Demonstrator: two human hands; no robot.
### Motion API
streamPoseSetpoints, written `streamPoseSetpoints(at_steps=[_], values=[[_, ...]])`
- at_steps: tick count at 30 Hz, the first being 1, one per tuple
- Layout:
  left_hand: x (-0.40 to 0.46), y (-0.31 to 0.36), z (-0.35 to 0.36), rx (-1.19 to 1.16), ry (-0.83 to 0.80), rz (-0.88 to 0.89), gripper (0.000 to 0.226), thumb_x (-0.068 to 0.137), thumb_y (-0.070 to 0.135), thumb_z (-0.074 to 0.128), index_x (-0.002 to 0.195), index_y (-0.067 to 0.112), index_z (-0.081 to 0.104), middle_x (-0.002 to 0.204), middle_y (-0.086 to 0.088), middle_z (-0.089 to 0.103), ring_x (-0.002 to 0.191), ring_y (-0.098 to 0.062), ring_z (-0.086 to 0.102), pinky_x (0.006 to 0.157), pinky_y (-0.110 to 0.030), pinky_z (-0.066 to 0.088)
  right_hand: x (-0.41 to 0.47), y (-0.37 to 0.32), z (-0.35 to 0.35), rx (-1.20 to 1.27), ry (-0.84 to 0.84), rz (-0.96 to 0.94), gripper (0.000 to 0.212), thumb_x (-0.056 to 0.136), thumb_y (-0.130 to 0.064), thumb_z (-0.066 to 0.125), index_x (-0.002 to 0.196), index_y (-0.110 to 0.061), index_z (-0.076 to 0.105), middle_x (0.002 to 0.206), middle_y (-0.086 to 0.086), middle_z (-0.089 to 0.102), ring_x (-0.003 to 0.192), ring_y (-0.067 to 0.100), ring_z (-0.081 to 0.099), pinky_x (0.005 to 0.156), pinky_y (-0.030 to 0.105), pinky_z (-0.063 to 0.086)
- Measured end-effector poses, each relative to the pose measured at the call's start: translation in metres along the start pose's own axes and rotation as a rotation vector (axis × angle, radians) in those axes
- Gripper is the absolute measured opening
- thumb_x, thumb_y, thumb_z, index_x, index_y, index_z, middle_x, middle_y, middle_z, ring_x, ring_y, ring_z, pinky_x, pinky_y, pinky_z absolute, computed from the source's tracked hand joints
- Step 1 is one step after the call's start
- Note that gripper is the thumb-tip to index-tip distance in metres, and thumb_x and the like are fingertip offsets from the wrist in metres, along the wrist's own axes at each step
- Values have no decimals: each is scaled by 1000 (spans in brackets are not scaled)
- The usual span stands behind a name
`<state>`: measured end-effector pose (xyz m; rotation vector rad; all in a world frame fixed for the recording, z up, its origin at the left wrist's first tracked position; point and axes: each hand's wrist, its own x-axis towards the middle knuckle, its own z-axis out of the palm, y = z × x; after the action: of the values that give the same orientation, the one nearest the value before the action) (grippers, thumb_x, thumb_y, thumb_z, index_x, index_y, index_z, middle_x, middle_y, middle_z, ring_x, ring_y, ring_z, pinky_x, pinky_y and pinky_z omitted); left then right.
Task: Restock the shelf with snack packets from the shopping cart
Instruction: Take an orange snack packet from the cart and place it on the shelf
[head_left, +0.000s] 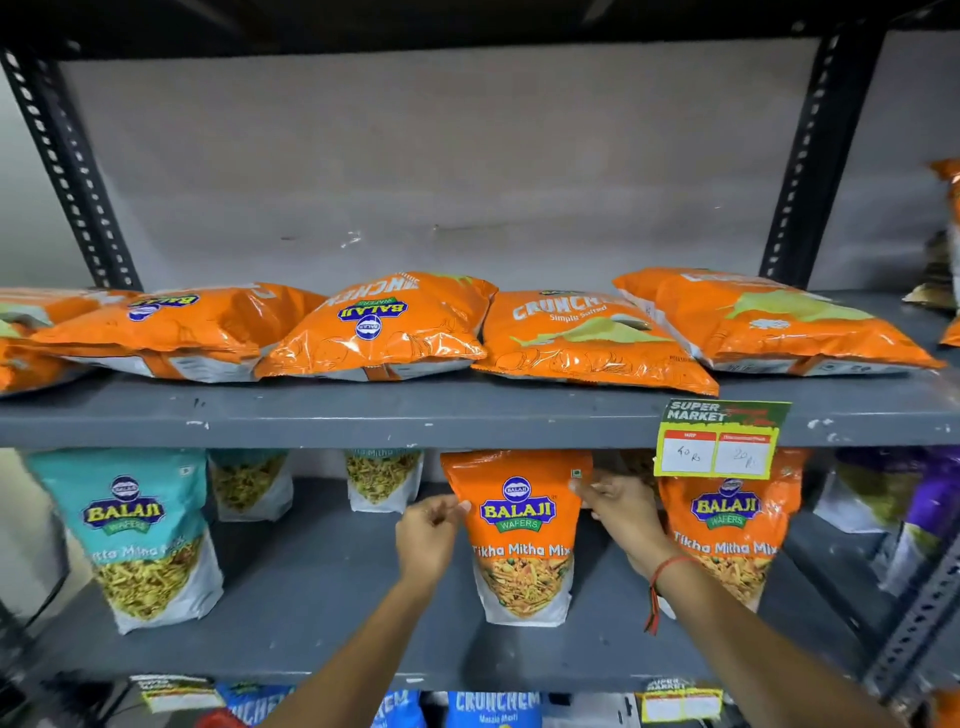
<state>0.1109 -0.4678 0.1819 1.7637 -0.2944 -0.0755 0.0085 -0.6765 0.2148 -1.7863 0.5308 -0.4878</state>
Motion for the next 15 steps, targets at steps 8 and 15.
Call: streamPoseSetpoints(at_steps=[8,15], values=[[-35,20,-61,-77,80,30,22,79,23,73,99,13,73,98,-9,77,91,-16,72,88,-31,54,-33,-39,45,87,309,-54,38,73,-38,77,65,-20,44,67,5,61,62,20,60,57,30,44],[-101,20,-205,-126,319,88,26,79,14,73,103,4,71,97,-10,74,68,16,62,87,-29,53,-113,-106,168,232,-19,-269,17,80,-33,71,92,-30,59,80,0,60,68,12,56,64,29,44]])
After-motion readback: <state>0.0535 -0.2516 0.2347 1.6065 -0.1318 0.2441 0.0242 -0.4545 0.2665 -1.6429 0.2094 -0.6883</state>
